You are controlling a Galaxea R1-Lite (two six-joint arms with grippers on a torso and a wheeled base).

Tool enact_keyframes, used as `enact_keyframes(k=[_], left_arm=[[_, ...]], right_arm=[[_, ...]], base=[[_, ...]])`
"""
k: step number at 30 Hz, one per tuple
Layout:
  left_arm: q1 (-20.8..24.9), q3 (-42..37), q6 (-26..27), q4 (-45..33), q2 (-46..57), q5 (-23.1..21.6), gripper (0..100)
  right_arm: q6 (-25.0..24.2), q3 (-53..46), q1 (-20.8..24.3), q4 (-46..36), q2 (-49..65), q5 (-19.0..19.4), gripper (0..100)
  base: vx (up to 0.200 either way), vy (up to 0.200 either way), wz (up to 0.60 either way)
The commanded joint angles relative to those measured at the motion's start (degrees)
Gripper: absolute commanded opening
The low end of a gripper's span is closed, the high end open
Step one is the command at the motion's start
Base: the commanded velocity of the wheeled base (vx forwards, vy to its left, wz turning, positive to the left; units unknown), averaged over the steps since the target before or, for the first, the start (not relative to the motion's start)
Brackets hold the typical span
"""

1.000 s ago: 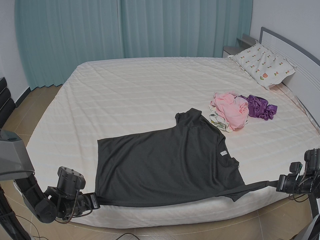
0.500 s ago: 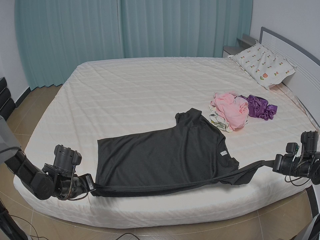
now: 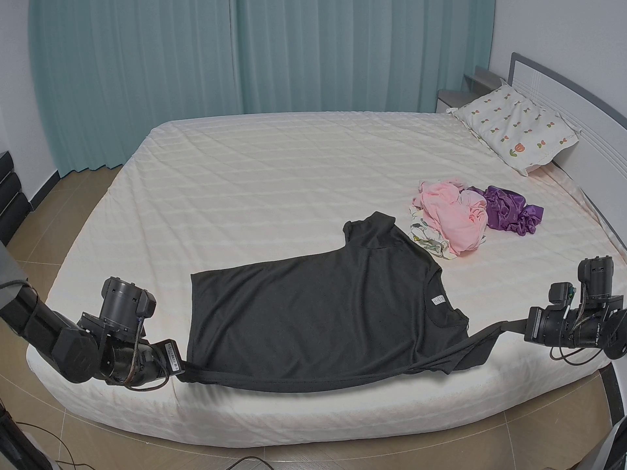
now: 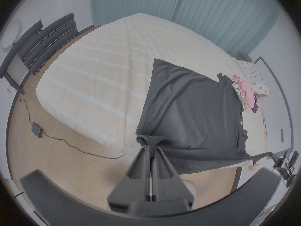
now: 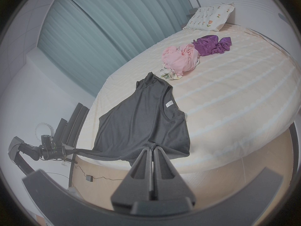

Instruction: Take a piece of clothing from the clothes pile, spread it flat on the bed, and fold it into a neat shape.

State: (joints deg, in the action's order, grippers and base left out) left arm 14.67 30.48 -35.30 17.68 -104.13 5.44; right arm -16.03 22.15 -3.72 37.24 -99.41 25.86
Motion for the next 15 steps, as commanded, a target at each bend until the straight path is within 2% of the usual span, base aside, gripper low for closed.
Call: enact_keyframes(k=[1,15], left_arm=[[-0.7,3.4,-0.2,0.2,-3.6,0.1,0],[-2.2,9.5,-1.7,0.2,-10.1,0.1,0]], right_arm=[[-0.1,1.8,-0.1,0.4,-2.4,0.0,0],[-0.6,11.2,-1.3,-0.2,-7.1,0.0,0]], base=[[0.000,0.000,0.00],[0.000,0.000,0.00]])
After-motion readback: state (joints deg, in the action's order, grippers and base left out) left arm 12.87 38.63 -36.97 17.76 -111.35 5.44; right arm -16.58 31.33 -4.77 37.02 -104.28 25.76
